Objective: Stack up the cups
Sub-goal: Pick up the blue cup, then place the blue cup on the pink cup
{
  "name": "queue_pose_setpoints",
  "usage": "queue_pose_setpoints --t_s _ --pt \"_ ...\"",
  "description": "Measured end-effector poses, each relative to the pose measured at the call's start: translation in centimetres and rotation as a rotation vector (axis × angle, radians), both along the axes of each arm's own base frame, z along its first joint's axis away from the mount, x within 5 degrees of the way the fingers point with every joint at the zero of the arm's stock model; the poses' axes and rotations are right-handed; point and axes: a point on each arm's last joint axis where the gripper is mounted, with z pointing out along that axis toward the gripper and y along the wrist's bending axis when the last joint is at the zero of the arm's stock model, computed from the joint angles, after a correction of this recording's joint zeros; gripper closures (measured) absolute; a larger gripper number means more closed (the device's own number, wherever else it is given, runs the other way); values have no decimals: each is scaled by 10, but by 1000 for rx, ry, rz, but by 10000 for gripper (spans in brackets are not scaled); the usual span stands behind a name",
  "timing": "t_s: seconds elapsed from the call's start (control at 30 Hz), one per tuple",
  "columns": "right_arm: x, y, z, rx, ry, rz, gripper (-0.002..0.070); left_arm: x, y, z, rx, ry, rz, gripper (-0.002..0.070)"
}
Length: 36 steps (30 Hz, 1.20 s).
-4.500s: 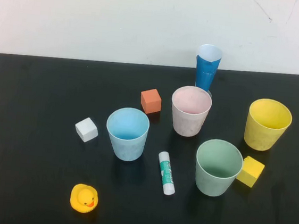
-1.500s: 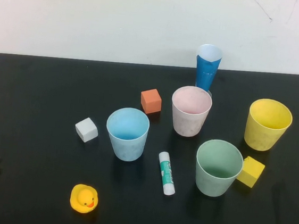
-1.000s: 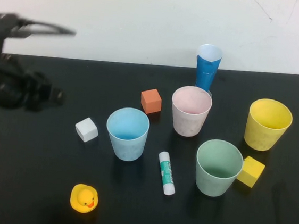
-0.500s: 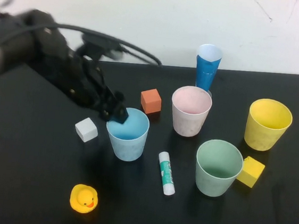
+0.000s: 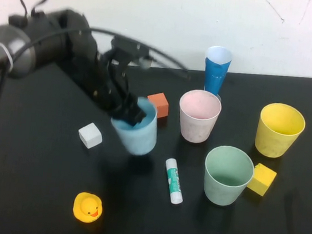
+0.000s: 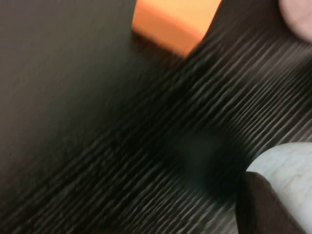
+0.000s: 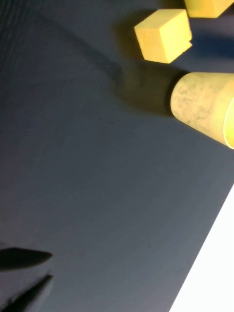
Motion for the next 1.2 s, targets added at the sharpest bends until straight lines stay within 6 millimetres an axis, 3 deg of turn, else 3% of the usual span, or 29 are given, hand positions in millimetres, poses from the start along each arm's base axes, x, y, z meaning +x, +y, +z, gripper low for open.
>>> queue_pose_setpoints --t_s 0.23,0.37,0.73,1.03,1.2 --pt "0 0 0 0 -6 -1 679 2 -12 70 -168 -31 15 627" --pt "1 0 1 -1 -14 -2 679 -6 -27 93 -230 -50 -32 628" --pt "1 0 1 -1 -18 -2 679 -28 -86 92 -129 -189 -188 629" --pt "1 0 1 -1 -18 -2 679 -6 -88 99 -108 -457 -95 629" --pt "1 0 1 -1 -20 -3 679 5 -94 75 -77 -430 -97 629"
